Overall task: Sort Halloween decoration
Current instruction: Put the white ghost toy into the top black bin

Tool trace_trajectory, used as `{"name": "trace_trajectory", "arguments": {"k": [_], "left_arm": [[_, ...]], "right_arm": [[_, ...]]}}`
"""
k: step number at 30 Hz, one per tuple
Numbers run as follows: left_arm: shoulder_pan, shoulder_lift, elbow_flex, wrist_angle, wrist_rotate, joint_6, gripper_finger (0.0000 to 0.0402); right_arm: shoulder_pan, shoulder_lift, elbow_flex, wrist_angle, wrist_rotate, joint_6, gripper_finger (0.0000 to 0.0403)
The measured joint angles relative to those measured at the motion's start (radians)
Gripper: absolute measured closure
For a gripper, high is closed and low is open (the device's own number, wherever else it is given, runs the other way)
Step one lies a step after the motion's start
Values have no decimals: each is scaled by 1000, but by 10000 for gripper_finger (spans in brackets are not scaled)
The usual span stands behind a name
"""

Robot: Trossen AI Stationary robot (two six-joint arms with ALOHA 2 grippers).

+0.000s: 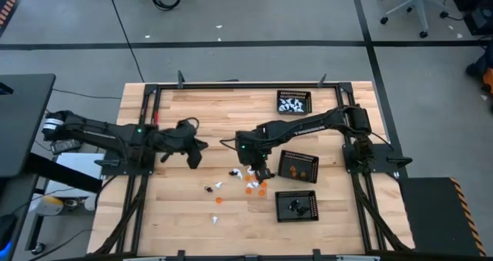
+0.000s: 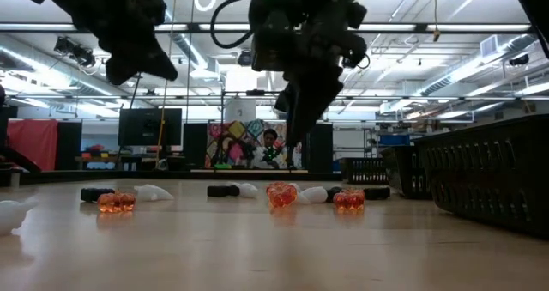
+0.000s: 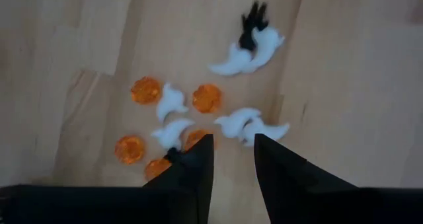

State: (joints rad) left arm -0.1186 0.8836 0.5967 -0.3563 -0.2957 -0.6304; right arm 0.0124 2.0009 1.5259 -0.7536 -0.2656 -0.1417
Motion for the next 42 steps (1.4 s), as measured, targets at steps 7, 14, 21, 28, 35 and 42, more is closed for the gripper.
{"name": "trace_trajectory", "arguments": {"k": [7, 14, 21, 28, 35, 42], "left_arm": [[-40, 127, -1, 49, 1, -111, 335], [-43, 149, 0, 47, 83, -106, 284], [-43, 137, 0, 26, 238, -82, 279], [-48, 57, 0, -58, 258, -57, 279], [-46, 2, 0, -150, 237, -54, 279], [-46, -1, 0, -151, 237, -55, 279]], "right_arm": [[4, -2, -11, 83, 45, 11, 251], [14, 26, -30, 163, 255, 298, 189], [14, 40, -30, 119, 271, 724, 165], [42, 60, -30, 83, 294, 872, 166], [93, 69, -28, 78, 412, 845, 166], [98, 121, -26, 84, 425, 837, 167]]}}
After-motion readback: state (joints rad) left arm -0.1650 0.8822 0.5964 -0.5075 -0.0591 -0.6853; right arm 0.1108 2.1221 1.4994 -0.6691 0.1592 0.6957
